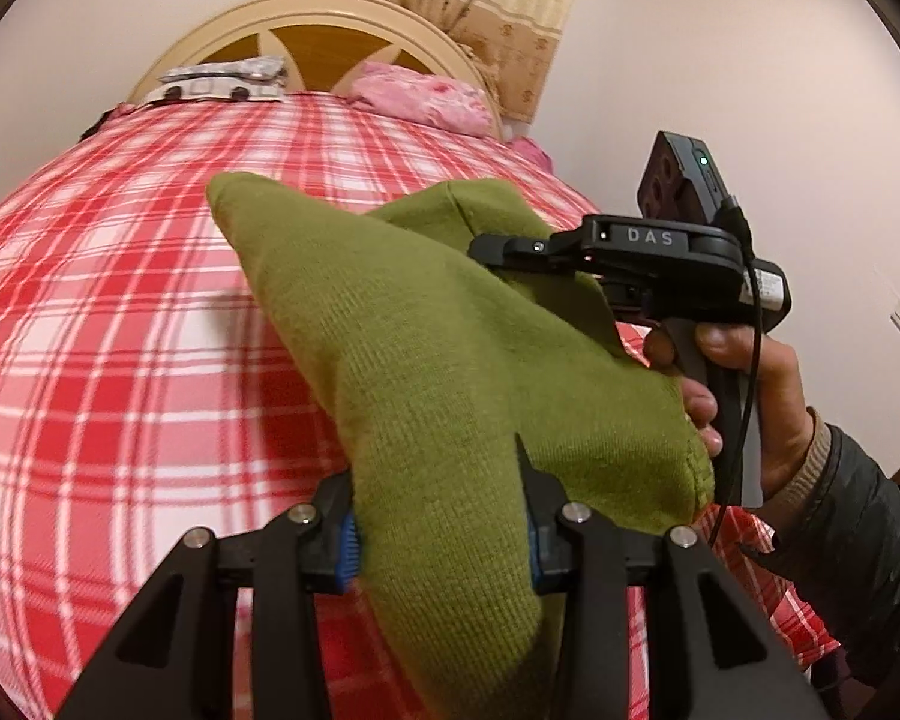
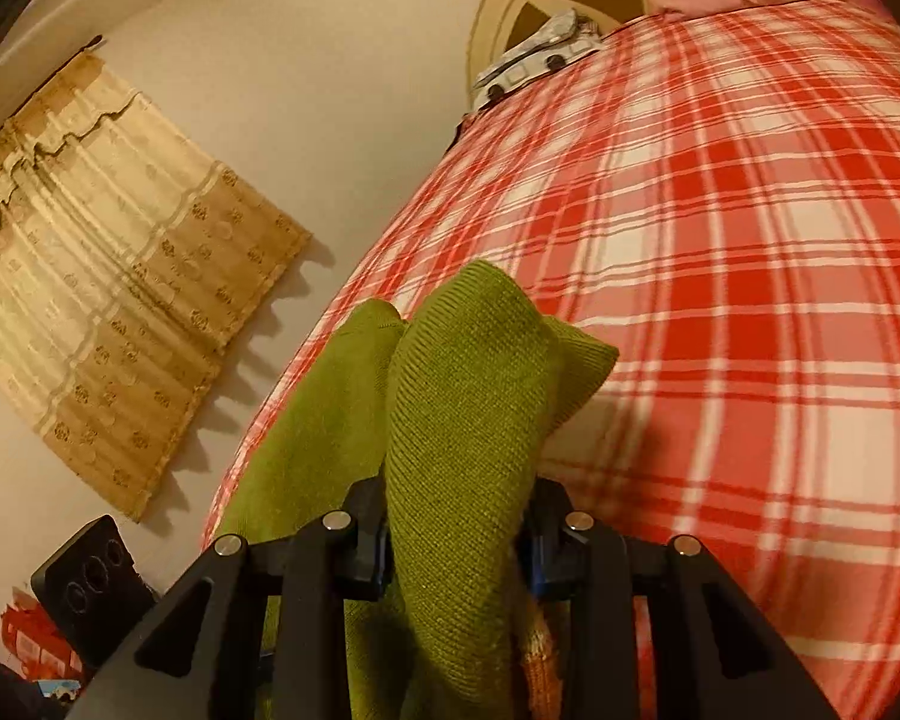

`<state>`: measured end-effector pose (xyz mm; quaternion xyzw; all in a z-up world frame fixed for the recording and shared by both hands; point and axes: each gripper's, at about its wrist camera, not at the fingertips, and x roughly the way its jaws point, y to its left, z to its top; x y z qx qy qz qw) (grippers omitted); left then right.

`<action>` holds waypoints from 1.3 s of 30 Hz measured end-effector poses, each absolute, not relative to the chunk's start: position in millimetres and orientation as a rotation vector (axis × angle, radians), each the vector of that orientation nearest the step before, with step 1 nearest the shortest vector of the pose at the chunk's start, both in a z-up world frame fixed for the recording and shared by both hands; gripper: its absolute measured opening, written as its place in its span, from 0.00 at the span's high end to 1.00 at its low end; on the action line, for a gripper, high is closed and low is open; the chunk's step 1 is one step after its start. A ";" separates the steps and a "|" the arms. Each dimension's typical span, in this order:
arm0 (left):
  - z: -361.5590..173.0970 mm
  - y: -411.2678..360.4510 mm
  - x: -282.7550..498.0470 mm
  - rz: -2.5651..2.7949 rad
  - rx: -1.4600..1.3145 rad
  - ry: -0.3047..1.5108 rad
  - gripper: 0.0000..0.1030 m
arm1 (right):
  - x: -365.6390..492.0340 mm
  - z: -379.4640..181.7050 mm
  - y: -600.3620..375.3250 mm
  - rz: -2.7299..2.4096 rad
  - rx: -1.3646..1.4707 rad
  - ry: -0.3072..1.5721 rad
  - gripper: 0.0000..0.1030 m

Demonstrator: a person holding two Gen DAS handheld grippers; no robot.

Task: Fold small clothes

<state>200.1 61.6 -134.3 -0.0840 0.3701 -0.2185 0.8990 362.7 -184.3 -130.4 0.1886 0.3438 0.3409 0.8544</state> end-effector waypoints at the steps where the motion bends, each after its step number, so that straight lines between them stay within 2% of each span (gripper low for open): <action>1: -134.5 67.5 197.6 -0.446 -0.182 0.764 0.60 | 361.8 -130.9 -177.9 0.726 0.396 0.726 0.68; 26: -136.5 191.0 155.7 -0.232 -0.287 0.707 0.60 | 355.6 -118.6 0.2 0.925 0.273 0.780 0.68; 39: -153.0 234.5 150.5 -0.149 -0.336 0.714 0.60 | 371.9 -134.1 71.1 0.987 0.251 0.842 0.68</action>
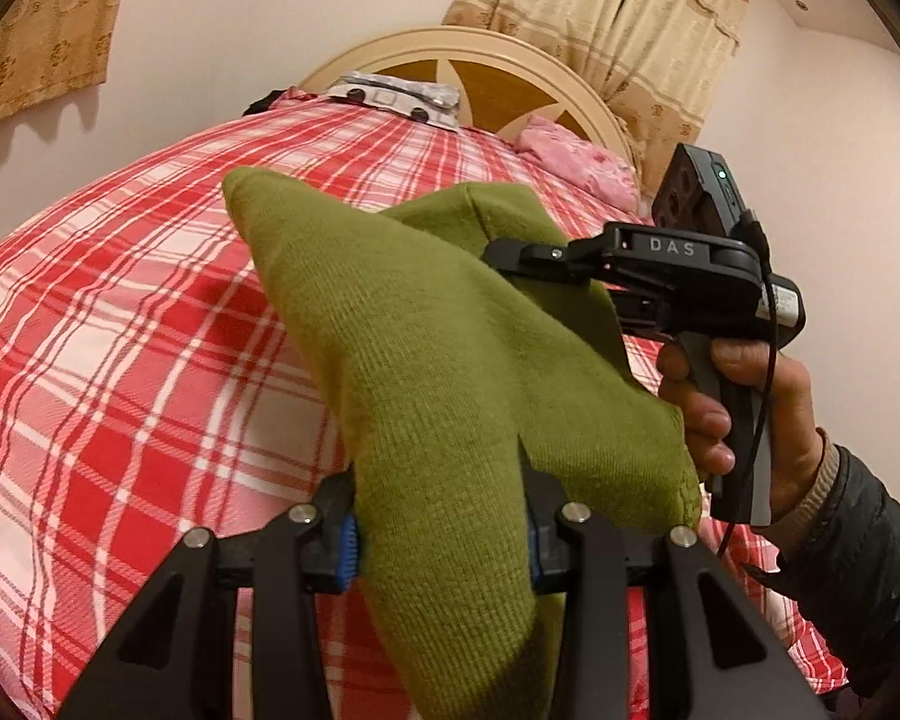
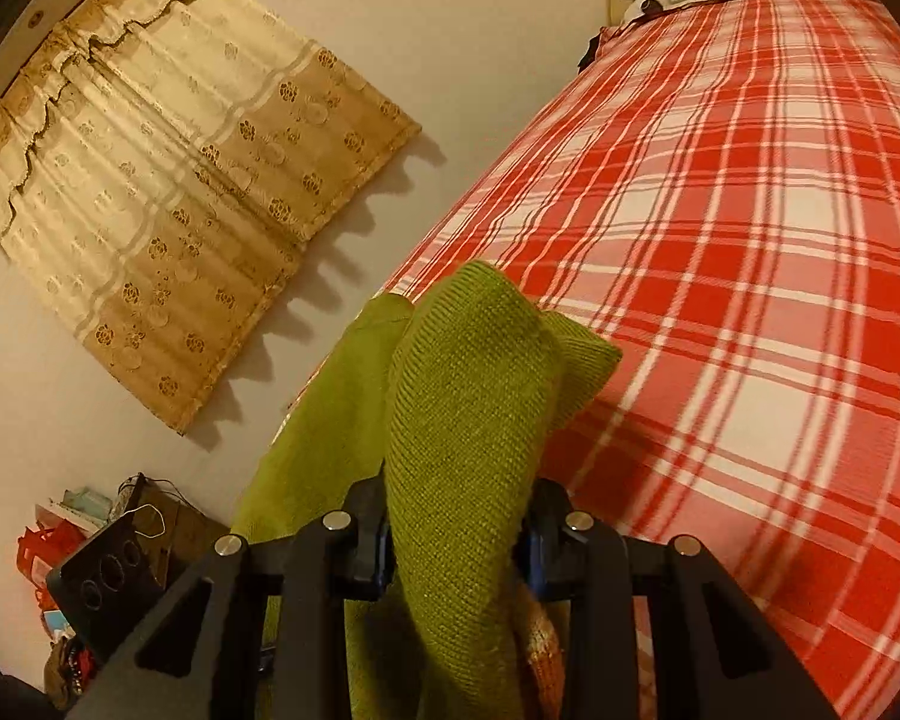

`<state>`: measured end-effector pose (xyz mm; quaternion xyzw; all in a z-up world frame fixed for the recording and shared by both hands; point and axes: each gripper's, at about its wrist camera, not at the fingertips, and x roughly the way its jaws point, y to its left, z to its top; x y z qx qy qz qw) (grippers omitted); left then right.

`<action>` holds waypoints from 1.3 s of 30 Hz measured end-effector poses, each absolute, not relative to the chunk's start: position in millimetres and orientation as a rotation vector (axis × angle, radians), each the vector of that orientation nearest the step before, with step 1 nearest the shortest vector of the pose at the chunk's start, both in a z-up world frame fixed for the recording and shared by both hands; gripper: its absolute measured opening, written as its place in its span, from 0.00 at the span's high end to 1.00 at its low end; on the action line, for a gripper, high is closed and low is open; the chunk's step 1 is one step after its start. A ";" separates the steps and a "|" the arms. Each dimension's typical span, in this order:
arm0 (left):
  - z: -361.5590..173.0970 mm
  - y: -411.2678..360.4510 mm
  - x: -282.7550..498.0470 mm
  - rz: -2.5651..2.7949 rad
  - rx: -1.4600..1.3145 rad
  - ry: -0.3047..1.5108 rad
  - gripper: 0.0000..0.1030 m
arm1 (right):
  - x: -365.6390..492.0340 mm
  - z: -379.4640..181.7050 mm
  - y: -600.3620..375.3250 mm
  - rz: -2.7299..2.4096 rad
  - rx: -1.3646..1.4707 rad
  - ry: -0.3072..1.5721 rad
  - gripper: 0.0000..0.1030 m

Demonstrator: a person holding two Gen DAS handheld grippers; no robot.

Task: Fold small clothes

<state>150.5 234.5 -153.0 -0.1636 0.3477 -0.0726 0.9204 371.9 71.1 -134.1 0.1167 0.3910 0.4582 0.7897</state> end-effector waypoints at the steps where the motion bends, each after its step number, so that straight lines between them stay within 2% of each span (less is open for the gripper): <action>1: -154.1 238.6 149.5 -0.144 -0.340 0.716 0.60 | 373.4 -135.9 76.5 0.992 0.249 0.848 0.68; 15: -181.5 259.5 139.6 -0.106 -0.366 0.788 0.60 | 392.5 -168.9 122.3 1.010 0.222 0.920 0.68; 26: -191.3 260.7 134.2 -0.097 -0.350 0.824 0.55 | 400.8 -187.7 122.8 0.931 0.179 0.944 0.68; 27: -189.8 259.7 132.8 -0.086 -0.337 0.828 0.52 | 400.8 -187.8 124.0 0.923 0.168 0.945 0.68; 30: -182.4 259.8 126.7 -0.070 -0.319 0.834 0.49 | 399.5 -185.5 125.6 0.897 0.136 0.944 0.64; 36: -159.6 271.3 113.7 0.021 -0.276 0.752 0.30 | 361.5 -153.6 118.6 0.829 0.045 0.797 0.62; 37: -157.1 275.8 112.1 0.027 -0.295 0.731 0.23 | 348.4 -145.2 116.2 0.846 0.020 0.748 0.61; 39: -158.7 281.3 115.4 0.073 -0.297 0.720 0.14 | 326.7 -132.2 111.8 0.844 -0.025 0.682 0.53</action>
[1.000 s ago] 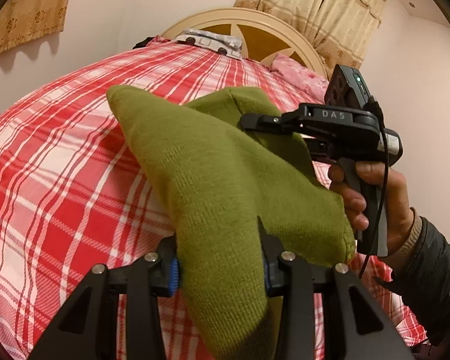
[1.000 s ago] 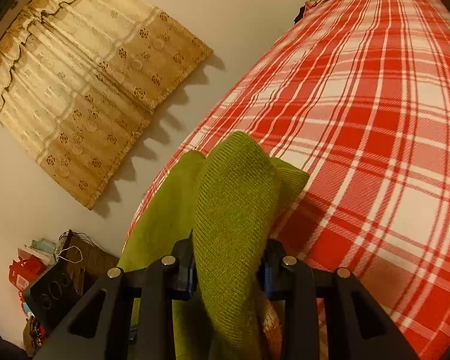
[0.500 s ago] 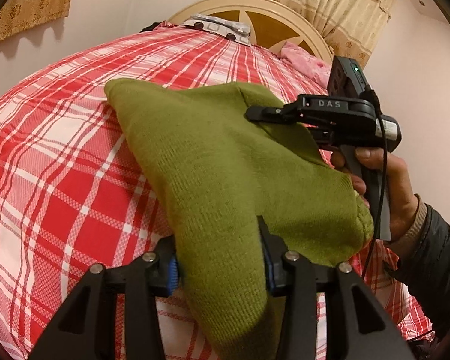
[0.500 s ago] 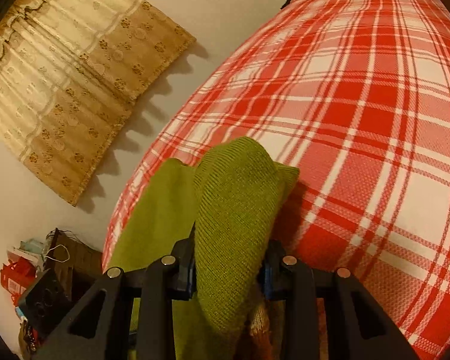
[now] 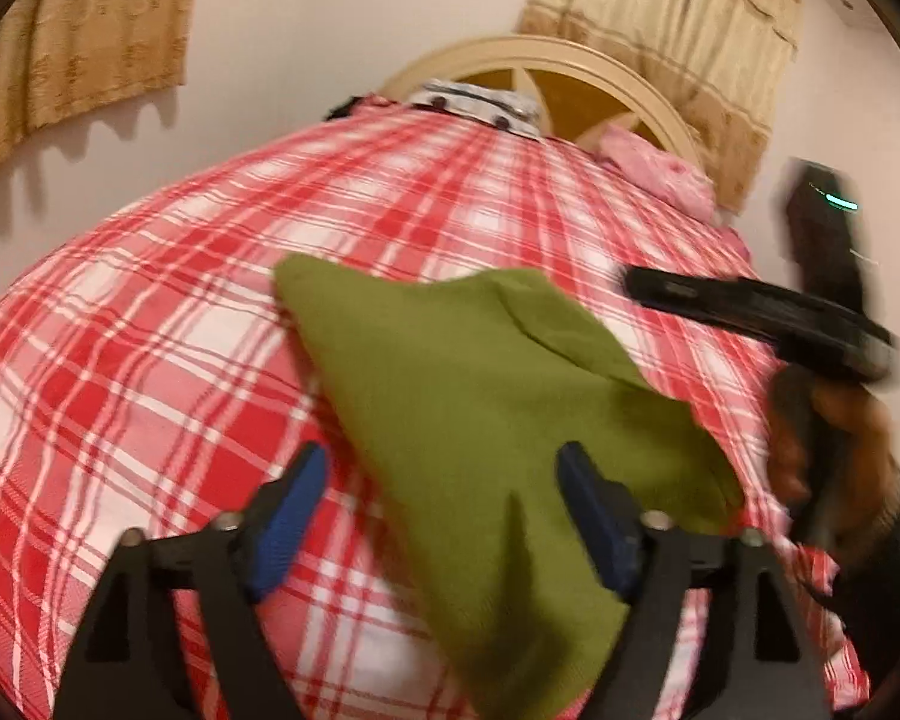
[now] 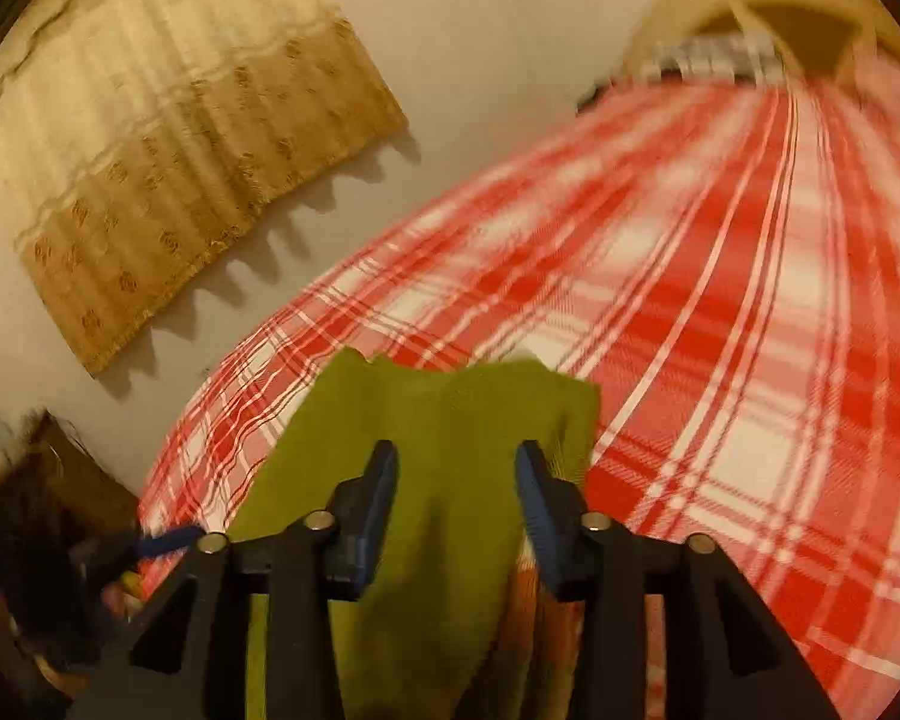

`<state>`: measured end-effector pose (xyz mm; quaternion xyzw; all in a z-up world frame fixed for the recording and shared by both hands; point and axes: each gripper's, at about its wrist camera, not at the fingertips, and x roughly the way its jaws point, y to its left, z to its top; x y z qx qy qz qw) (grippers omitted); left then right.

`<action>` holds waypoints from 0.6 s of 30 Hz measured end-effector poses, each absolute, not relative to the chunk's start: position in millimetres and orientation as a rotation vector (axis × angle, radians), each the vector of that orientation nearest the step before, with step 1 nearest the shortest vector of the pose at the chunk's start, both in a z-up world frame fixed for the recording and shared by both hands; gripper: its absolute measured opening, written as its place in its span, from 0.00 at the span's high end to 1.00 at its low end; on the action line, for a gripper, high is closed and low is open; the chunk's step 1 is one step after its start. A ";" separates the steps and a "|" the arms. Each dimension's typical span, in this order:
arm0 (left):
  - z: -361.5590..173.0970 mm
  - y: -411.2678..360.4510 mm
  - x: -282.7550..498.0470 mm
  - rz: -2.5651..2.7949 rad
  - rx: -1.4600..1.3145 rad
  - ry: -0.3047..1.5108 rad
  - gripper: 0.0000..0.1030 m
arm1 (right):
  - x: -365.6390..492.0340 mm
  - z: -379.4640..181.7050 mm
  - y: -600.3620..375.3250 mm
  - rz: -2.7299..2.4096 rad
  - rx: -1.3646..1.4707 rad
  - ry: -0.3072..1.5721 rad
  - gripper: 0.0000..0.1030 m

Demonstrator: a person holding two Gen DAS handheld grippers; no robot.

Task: Fold small clothes
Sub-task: 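Lower the folded sweater onto the bed and open both tools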

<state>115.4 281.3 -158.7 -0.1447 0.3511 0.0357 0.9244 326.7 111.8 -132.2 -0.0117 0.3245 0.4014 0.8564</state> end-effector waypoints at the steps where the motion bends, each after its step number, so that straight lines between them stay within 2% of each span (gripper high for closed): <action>1: -162.5 285.2 119.3 0.104 -0.293 0.724 0.14 | 315.1 -127.2 109.3 0.877 -0.025 0.671 0.53; 4: -182.2 300.4 133.7 0.202 -0.304 0.784 0.12 | 283.1 -129.4 105.5 1.036 -0.019 0.722 0.50; 5: -188.1 305.1 136.2 0.188 -0.339 0.792 0.12 | 274.9 -137.7 106.7 1.034 -0.051 0.755 0.48; 7: -197.8 308.0 139.8 0.195 -0.374 0.825 0.07 | 268.9 -162.9 108.4 0.967 -0.112 0.840 0.48; 9: -198.9 303.3 136.9 0.172 -0.397 0.826 0.07 | 273.4 -185.9 103.1 0.907 -0.117 0.891 0.48; 16: -156.9 268.2 93.0 0.184 -0.234 0.753 0.08 | 232.7 -162.9 78.1 0.765 -0.067 0.727 0.47; 18: -141.5 262.2 74.1 0.187 -0.198 0.693 0.08 | 210.7 -152.7 69.1 0.687 -0.079 0.647 0.34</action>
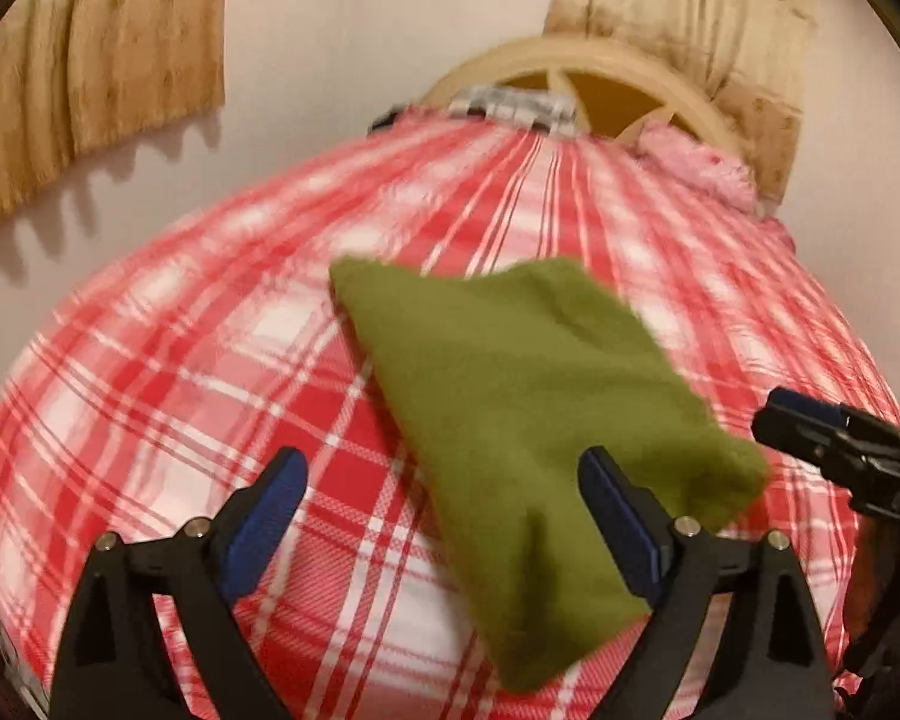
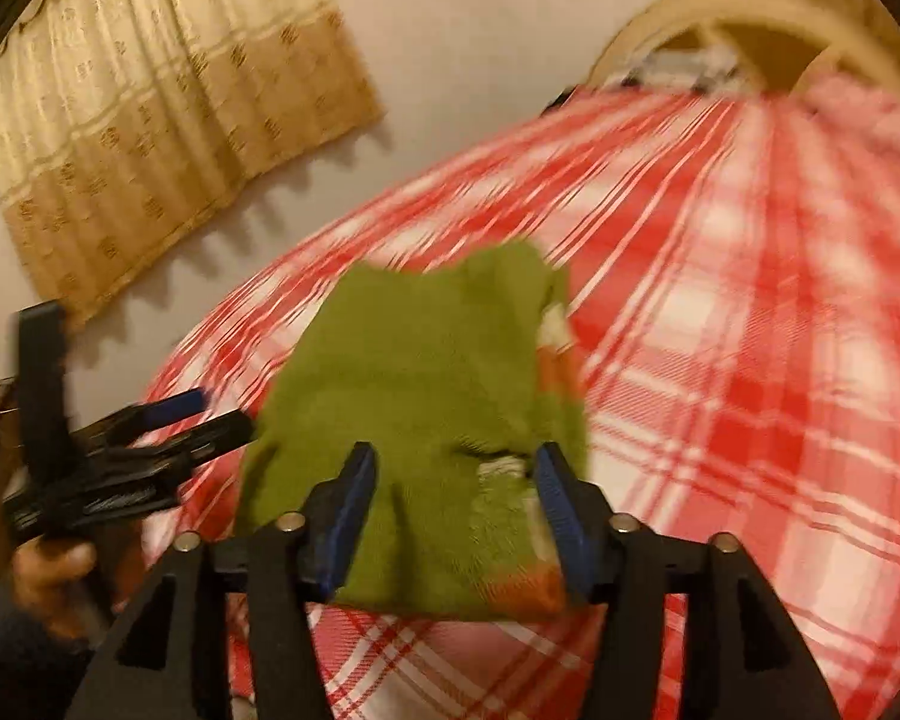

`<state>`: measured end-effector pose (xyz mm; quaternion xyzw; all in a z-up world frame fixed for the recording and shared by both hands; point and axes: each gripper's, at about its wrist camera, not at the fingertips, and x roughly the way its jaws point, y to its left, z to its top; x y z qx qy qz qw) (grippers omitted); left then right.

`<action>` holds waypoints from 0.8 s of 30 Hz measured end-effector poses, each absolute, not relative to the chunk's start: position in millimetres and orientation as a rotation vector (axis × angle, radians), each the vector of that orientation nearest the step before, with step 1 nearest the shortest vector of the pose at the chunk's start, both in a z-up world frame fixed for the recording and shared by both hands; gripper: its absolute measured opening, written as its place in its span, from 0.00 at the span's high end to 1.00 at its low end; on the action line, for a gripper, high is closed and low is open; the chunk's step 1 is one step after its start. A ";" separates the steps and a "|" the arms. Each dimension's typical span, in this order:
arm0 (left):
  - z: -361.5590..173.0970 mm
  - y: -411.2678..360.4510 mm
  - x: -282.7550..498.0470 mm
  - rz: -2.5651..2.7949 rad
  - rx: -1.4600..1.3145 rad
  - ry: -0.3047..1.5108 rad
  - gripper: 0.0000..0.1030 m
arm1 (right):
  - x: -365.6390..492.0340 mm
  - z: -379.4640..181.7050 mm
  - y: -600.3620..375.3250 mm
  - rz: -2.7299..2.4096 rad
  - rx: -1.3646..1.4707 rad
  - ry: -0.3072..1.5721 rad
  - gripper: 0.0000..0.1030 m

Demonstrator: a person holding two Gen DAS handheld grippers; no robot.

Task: Fold small clothes

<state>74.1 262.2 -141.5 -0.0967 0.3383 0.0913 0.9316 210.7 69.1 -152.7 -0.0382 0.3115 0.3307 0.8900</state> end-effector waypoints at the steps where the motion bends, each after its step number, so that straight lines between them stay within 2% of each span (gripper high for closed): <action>1: -135.1 260.5 67.2 0.189 -0.190 0.671 0.06 | 197.6 -146.8 65.0 0.653 -0.086 0.595 0.31; 12: -97.3 242.7 43.9 0.149 -0.144 0.550 0.04 | 119.2 -100.7 47.0 0.576 -0.143 0.413 0.30; 24: -91.3 240.0 36.4 0.151 -0.145 0.527 0.04 | 97.4 -90.2 51.5 0.585 -0.152 0.347 0.30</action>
